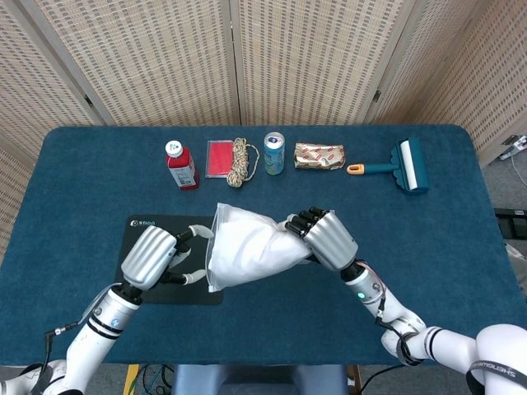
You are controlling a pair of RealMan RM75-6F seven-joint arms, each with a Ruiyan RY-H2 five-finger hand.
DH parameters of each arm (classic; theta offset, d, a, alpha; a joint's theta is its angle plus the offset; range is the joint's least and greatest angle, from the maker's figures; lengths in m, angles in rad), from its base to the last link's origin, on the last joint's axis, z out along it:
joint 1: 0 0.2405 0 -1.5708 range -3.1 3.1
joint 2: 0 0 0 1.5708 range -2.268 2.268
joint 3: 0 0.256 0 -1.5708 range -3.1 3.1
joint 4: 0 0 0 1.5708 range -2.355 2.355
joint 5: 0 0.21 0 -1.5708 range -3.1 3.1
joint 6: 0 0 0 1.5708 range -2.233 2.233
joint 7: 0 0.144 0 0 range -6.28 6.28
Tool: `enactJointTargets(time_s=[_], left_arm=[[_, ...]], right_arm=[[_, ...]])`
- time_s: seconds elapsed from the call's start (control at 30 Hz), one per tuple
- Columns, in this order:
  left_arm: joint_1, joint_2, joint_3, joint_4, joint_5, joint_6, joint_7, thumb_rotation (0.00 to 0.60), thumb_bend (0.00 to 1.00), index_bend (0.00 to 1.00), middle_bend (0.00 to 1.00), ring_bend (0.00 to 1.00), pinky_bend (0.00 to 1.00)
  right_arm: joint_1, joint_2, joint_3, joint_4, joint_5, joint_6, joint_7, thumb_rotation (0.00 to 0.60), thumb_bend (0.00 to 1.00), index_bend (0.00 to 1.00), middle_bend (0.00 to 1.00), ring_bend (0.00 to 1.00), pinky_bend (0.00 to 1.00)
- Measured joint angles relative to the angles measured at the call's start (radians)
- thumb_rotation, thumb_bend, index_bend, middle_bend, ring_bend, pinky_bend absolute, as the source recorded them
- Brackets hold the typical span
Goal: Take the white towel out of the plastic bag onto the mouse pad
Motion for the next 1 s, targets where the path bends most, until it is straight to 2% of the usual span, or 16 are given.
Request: enactJointTargets(time_s=[0.53,0.73,1.0], left_arm=[[-0.042,0.011,0.001,-0.031,-0.066,-0.045,0.013,0.6,0.0,0.35,1.0,0.88,1.0],[-0.048,0.012,0.0,-0.038,-0.07,-0.041,-0.001,0.6,0.0,0.42,1.0,0.89,1.0],[-0.057,-0.003,0.001,-0.033,-0.053,-0.028,-0.018,0.6,0.0,0.47,1.0,0.9,1.0]], right_arm=[[0.015,-0.016,0.007,0.007,-0.004,0.025,0.02,0.6,0.63,0.5,0.65,0.61,0.72],[0.019,-0.024,0.005,0.009,-0.004,0.026,0.026,0.6,0.63,0.5,0.65,0.61,0.72],[0.029,-0.036,0.005,0.015,-0.006,0.025,0.034,0.6,0.63,0.5,0.65,0.61,0.72]])
